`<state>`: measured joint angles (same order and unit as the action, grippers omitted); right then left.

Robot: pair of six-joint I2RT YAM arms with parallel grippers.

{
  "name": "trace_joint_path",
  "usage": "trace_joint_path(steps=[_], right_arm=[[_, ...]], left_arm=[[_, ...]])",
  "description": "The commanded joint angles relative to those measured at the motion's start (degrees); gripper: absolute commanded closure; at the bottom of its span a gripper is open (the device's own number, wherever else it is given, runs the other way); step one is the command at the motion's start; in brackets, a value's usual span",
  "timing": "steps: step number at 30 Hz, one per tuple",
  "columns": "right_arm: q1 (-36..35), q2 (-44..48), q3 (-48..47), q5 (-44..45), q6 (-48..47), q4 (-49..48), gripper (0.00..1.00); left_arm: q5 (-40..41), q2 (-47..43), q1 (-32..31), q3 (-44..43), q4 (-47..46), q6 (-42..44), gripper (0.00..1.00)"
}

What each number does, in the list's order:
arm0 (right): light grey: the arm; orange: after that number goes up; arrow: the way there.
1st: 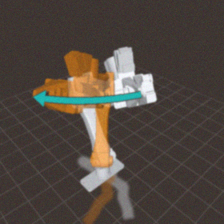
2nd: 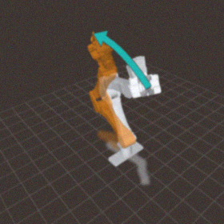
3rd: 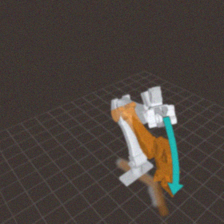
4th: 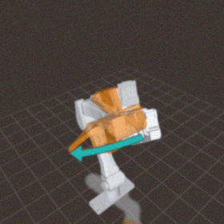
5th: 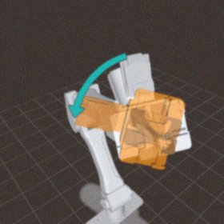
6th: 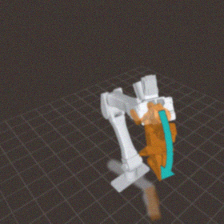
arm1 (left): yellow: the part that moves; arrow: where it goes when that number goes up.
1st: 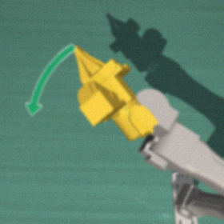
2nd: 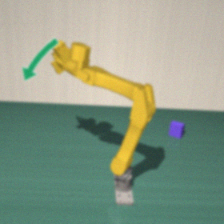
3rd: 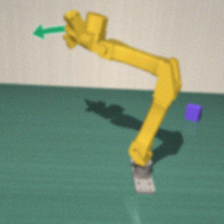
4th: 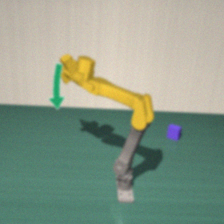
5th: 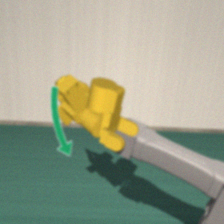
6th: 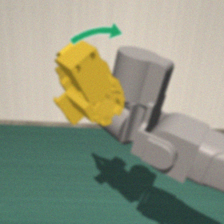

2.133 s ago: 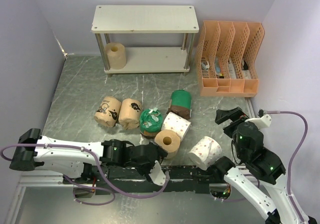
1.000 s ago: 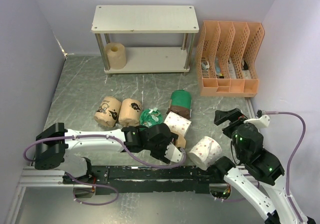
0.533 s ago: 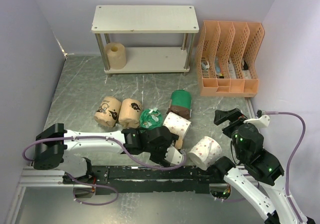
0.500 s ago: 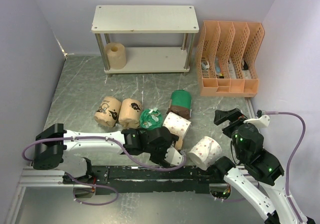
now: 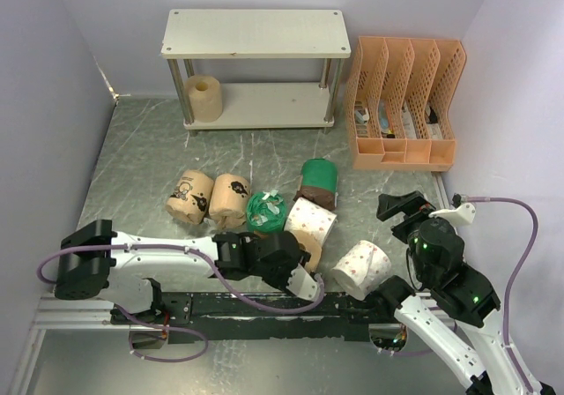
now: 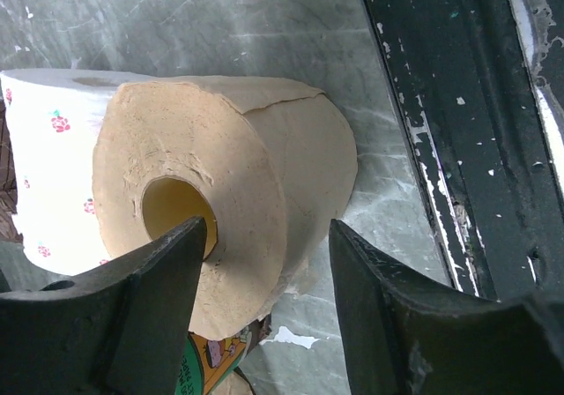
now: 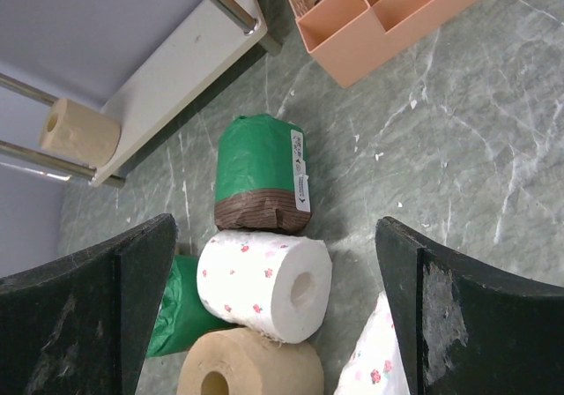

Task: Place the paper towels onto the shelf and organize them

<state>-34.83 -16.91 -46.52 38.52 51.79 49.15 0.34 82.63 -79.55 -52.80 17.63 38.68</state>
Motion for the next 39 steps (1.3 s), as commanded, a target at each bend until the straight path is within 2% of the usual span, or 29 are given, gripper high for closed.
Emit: trace_joint_path(steps=[1,5,7,9,12,13,18,24,26,27,30,33,36,39], right_arm=[[0.0,0.2,0.1,0.3,-0.2,-0.5,0.04],[0.0,0.2,-0.2,0.3,-0.2,-0.3,0.04],[0.0,0.4,-0.2,0.4,-0.1,-0.4,0.04],[0.0,0.6,0.0,0.4,-0.1,-0.5,0.04],[-0.1,0.5,0.0,0.5,-0.1,-0.5,0.04],[-0.1,0.3,0.0,0.5,-0.2,-0.5,0.04],[-0.2,-0.2,-0.1,0.4,-0.5,-0.5,0.04],[-0.2,0.1,0.1,0.1,-0.8,-0.9,0.04],[-0.2,0.3,0.2,0.0,-0.9,-1.1,0.04],[-0.3,0.4,0.3,0.0,-0.9,-1.1,0.04],[-0.3,0.4,0.6,0.3,-0.9,-1.4,0.04],[-0.3,0.1,0.8,0.4,-1.4,-2.0,0.04],[-0.4,-0.1,1.2,-0.1,-1.8,-2.6,0.04],[-0.3,0.0,1.2,-0.5,-2.3,-2.9,0.04]], left_arm=[[1.4,0.9,-1.2,2.1,-2.3,1.0,0.31],[2.4,1.5,-1.6,2.2,-3.2,1.3,0.28],[2.5,1.8,-1.7,1.8,-3.2,1.6,0.32],[2.4,2.2,-1.7,1.4,-2.8,1.8,0.48],[2.8,2.4,-1.9,0.7,-1.8,2.0,0.91],[2.9,2.3,-2.0,0.5,-1.2,2.1,0.93],[1.1,-0.1,-2.0,-4.6,7.4,4.0,0.93],[-5.6,-1.6,0.0,-21.1,35.0,14.0,0.93],[-5.5,-1.9,2.4,-26.7,40.5,17.7,0.93],[-4.9,-2.0,4.3,-29.4,41.0,18.8,0.93],[-7.8,-0.4,15.9,-37.6,41.0,22.0,0.93],[-8.0,8.3,25.4,-51.0,44.5,19.8,0.93],[-13.3,17.9,34.3,-64.5,48.2,17.1,0.93],[-12.4,20.6,38.4,-64.2,38.6,16.6,0.93]])
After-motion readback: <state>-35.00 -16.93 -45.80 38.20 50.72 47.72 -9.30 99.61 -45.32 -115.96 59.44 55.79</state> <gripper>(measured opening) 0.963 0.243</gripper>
